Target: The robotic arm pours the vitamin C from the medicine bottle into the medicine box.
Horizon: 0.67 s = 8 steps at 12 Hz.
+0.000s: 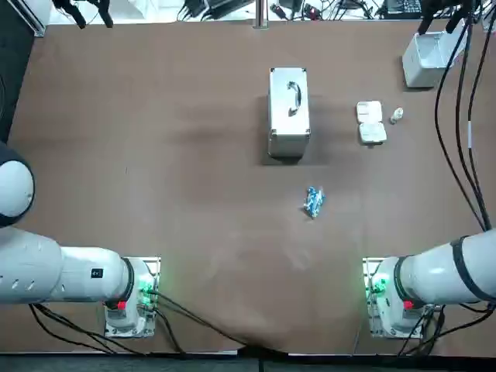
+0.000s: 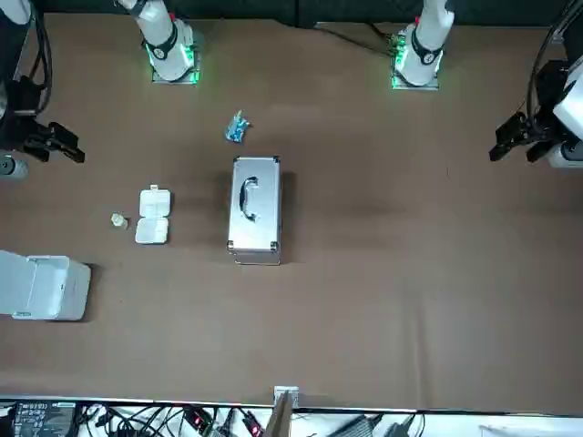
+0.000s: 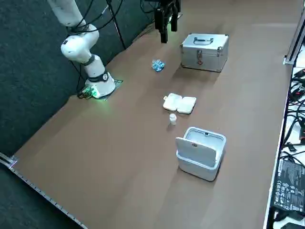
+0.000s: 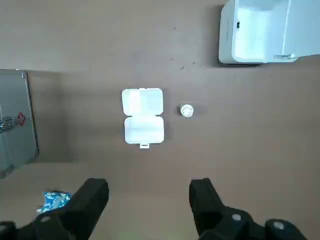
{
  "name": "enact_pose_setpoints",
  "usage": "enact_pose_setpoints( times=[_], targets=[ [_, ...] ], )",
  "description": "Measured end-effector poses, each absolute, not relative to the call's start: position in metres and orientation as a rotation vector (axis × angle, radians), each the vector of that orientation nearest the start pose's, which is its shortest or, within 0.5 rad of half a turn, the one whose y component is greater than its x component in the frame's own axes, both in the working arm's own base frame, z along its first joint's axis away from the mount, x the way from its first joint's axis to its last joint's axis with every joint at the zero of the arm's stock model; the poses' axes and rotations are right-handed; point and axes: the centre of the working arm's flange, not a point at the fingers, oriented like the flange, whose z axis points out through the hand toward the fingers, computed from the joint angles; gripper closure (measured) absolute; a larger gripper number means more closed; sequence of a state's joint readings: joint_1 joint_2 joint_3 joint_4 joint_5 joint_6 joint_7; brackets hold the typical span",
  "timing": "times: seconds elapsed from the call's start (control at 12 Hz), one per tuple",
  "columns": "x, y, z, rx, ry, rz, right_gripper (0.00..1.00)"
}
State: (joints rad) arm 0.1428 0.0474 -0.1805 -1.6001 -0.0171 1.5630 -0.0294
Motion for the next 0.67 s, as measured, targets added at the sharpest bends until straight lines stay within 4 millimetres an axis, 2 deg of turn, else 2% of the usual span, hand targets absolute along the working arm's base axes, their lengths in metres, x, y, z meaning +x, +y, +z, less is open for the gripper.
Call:
enact_pose_setpoints(
  times=[0.33, 0.67],
  targets=[
    [0.5649, -0.0299, 0.5863, -3.162, 0.038, 0.118, 0.00],
    [0.5653, -0.0287, 0.5866, -3.161, 0.034, 0.114, 0.00]
  ],
)
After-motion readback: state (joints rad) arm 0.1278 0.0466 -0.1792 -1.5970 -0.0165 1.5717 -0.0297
